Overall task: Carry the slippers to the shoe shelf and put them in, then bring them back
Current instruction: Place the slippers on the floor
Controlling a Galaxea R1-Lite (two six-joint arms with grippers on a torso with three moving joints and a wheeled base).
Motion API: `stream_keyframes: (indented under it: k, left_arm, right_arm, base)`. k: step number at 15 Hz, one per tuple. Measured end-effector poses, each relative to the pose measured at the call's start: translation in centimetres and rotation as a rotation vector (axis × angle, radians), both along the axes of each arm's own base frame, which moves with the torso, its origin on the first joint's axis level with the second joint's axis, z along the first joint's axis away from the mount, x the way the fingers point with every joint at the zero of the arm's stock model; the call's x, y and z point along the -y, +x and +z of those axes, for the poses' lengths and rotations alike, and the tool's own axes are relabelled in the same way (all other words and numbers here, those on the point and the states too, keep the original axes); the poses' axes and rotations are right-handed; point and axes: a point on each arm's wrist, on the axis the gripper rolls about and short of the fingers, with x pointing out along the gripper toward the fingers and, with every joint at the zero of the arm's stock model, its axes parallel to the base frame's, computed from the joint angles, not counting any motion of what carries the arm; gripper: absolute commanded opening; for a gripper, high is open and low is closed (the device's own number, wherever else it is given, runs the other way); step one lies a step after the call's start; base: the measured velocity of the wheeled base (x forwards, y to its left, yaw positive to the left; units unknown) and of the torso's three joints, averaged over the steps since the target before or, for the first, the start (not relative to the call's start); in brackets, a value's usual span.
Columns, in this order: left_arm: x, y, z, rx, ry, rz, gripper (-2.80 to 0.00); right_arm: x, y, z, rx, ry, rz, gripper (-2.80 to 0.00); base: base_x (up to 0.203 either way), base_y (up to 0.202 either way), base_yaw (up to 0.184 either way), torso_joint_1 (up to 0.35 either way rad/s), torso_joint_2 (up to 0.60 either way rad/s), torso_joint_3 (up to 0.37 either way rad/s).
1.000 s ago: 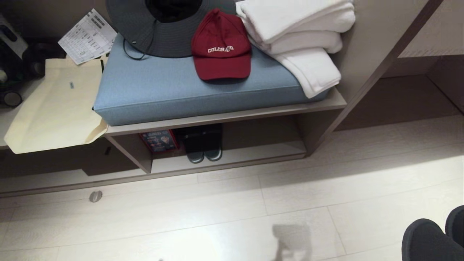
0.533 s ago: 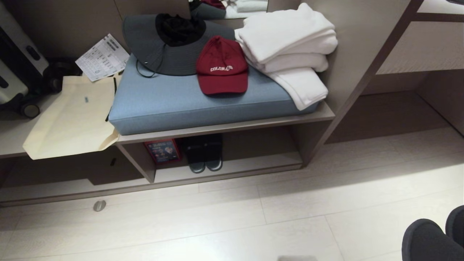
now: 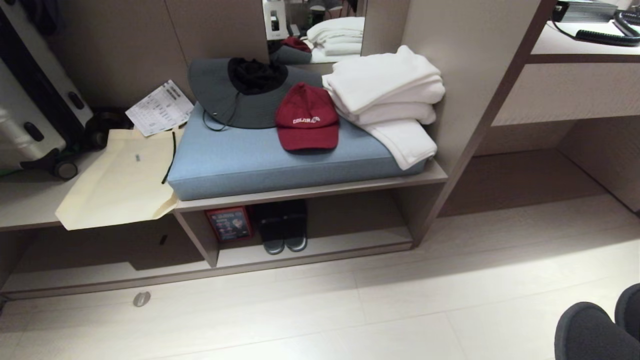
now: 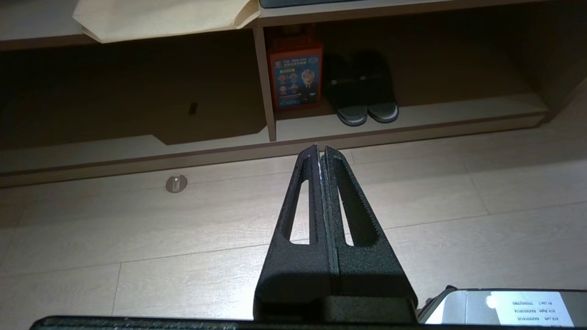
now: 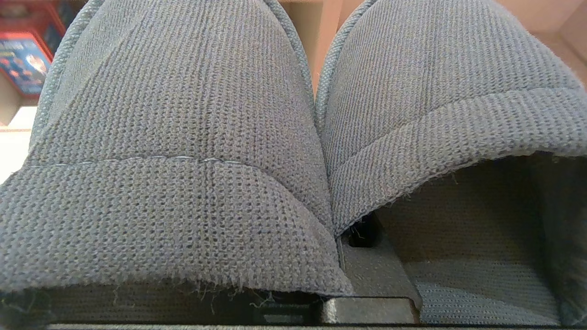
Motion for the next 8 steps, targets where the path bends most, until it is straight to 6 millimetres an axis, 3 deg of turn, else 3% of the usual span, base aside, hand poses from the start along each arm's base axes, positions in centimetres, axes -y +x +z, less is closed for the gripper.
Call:
stream_keyframes:
  k: [8]
  left_arm:
    - [0.0,0.0,0.0,0.0,0.0,0.0,-2.8]
  right_arm:
    - [0.0,0.0,0.01,0.0,0.0,0.0,-2.8]
  base:
    - [0.0,0.0,0.0,0.002,0.0,0.203]
